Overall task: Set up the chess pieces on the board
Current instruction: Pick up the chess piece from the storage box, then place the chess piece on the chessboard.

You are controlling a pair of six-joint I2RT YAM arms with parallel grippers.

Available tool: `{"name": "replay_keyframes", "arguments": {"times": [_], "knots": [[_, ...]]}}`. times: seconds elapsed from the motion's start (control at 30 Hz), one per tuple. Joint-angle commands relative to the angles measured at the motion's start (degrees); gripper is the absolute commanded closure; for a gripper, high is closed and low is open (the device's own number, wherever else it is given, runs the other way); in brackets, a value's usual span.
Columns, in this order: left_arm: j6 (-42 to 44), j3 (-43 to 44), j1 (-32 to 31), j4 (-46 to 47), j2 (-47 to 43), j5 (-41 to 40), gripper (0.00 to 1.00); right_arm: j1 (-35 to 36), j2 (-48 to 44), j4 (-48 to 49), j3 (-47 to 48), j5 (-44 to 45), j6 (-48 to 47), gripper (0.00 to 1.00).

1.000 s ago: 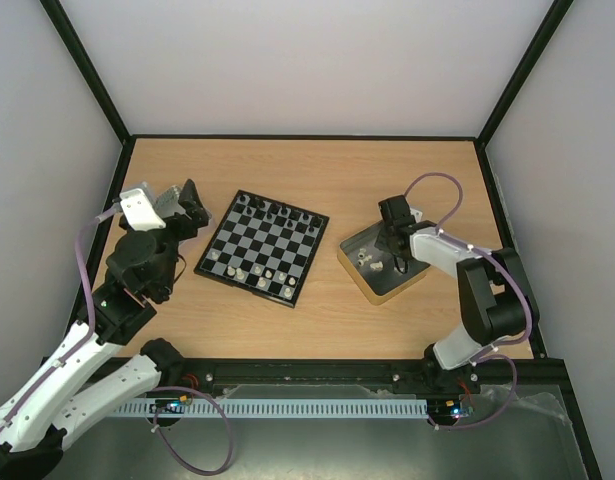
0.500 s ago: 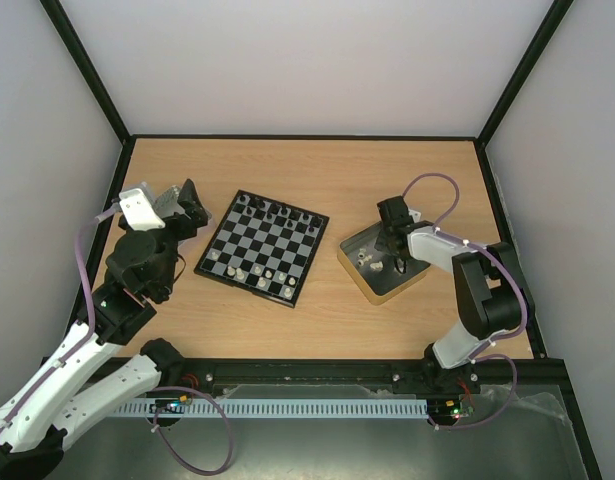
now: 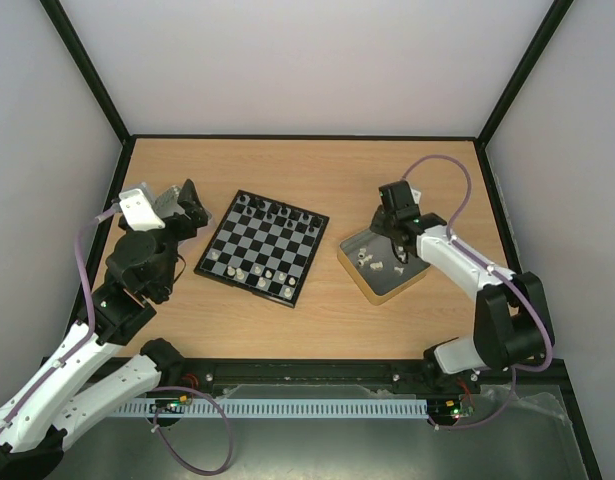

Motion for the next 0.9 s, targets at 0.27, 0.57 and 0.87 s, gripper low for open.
{"name": "replay_keyframes", "arguments": {"times": [0.27, 0.57, 0.87], "knots": [[-0.49, -0.58, 0.54, 0.92, -0.83, -0.73, 0.00, 20.56, 7.90, -0.77, 15.37, -0.99, 5.00, 0.94], [3.96, 0.04, 0.61, 2.36, -5.99, -5.58, 0.01, 33.14, 24.65, -1.03, 32.17, -2.24, 3.36, 0.94], [4.34, 0.17, 0.68, 1.61, -6.81, -6.42, 0.01, 40.23, 39.70, -4.01, 49.14, -6.39, 1.48, 0.93]]}}
